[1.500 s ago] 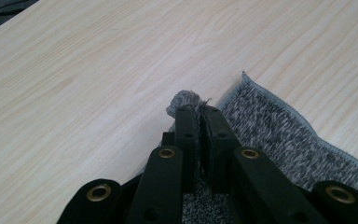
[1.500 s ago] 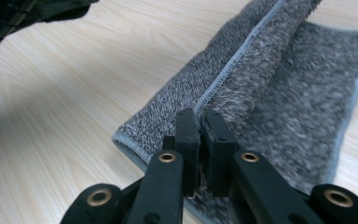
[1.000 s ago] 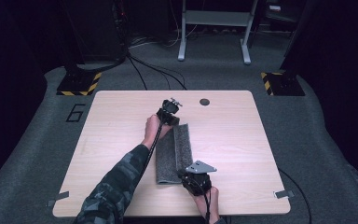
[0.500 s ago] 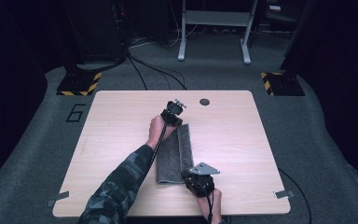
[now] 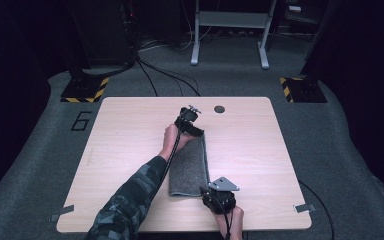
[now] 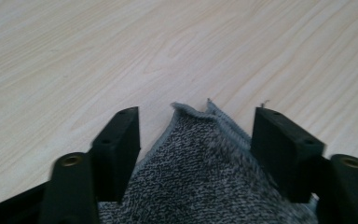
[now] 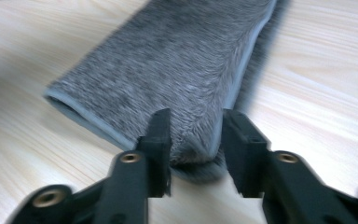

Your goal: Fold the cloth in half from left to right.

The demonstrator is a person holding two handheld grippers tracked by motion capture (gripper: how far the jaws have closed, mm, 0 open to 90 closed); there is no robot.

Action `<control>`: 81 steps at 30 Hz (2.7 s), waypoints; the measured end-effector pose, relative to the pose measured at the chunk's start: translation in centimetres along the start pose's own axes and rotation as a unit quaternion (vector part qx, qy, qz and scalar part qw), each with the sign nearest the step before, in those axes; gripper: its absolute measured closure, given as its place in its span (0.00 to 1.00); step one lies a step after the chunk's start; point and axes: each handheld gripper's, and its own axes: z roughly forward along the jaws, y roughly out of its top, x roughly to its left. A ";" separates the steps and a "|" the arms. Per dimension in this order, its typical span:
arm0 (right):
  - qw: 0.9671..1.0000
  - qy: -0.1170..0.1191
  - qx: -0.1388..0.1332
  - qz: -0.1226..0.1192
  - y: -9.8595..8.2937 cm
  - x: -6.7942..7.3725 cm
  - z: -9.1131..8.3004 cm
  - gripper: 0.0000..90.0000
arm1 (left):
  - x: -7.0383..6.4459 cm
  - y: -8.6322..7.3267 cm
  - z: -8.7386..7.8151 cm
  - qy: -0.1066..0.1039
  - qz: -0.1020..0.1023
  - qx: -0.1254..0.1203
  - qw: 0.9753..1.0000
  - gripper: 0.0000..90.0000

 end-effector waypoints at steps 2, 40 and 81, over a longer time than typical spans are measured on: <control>1.000 -0.019 0.008 0.006 -0.3 -0.4 -0.6 0.62 | 0.0 0.0 -0.8 -0.001 -0.002 -0.008 1.000 0.28; 0.996 0.025 0.084 -0.011 -0.7 -2.6 0.9 0.23 | -5.3 -18.6 -9.9 -0.013 0.073 -0.002 0.997 0.17; 0.997 0.028 0.071 0.022 11.9 -10.3 11.8 0.18 | 6.8 -10.5 -5.7 0.008 -0.051 -0.022 0.998 0.17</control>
